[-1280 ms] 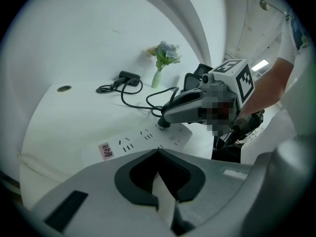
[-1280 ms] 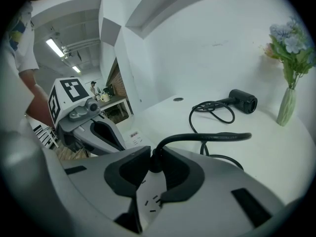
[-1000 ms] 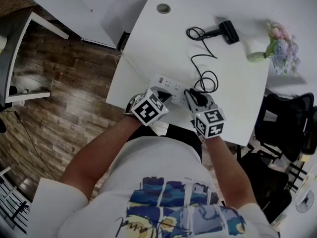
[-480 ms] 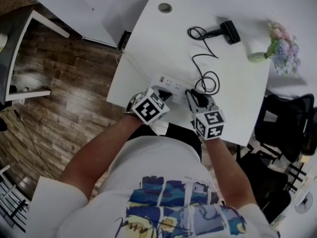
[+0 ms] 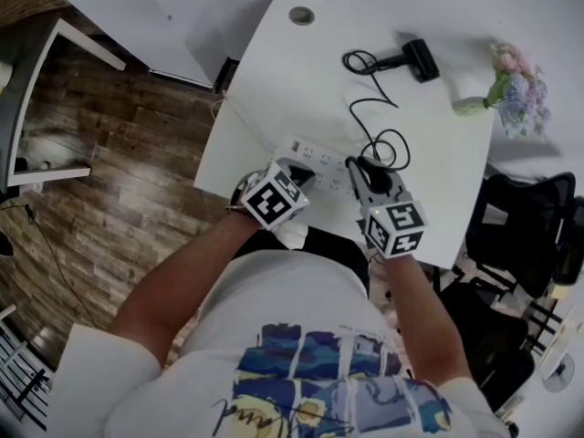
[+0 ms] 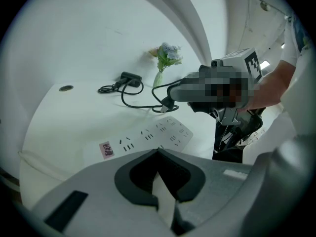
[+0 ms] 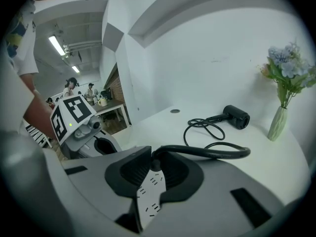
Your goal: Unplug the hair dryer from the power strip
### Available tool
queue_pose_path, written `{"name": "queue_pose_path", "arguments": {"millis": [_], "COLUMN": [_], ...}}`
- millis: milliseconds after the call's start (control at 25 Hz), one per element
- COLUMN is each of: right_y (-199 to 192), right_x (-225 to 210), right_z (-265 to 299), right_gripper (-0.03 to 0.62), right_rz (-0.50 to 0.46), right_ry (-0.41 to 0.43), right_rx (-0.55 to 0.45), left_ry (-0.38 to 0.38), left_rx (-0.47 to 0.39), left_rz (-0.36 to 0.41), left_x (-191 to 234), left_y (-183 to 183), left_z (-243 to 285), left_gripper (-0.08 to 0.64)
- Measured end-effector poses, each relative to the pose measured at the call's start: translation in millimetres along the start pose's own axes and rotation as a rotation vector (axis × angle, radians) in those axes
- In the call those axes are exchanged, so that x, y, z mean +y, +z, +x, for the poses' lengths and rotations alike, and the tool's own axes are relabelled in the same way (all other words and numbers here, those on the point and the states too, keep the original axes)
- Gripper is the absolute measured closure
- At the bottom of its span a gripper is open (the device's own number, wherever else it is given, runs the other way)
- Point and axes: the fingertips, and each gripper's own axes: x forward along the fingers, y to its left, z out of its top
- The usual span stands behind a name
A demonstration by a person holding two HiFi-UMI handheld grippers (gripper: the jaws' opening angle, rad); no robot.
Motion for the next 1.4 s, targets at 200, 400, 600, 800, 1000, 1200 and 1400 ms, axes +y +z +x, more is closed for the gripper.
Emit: {"name": "queue_pose_path", "arguments": {"millis": [200, 400, 600, 800, 1000, 1200, 1400], "right_y": [7.8, 15.4, 17.6, 17.8, 19.0, 22.0, 22.7], "right_x": [2.1, 5.9, 8.7, 9.8, 13.3, 15.6, 15.6], "right_z": [-10.7, -22.8, -33.5, -41.1, -48.4, -53.9, -59.0], "right_gripper": [0.532, 0.532, 0.532, 0.532, 0.532, 0.532, 0.532], "right_rz": [0.029, 0.055, 0.072, 0.082, 0.086, 0.098, 0.109], "right_ry": [0.016, 0.032, 0.039, 0.035, 0.033, 0.038, 0.042], "right_rx": [-0.021, -0.04, -0.056, -0.067, -0.076, -0.086, -0.093], "left_ry": [0.003, 0.005, 0.008, 0.012, 0.016, 0.015, 0.017], "left_rx": [0.0, -0.004, -0.007, -0.013, -0.016, -0.019, -0.023], "left_rz": [0.003, 0.007, 0.008, 0.008, 0.012, 0.009, 0.007], "left_x": [0.6, 0.6, 0.5, 0.9, 0.1, -0.2, -0.1], "left_y": [0.8, 0.9, 0.3, 0.9, -0.3, -0.7, 0.1], "left_z": [0.0, 0.2, -0.8, -0.8, -1.2, -1.7, -1.1], "left_gripper": [0.56, 0.56, 0.56, 0.56, 0.56, 0.56, 0.56]}}
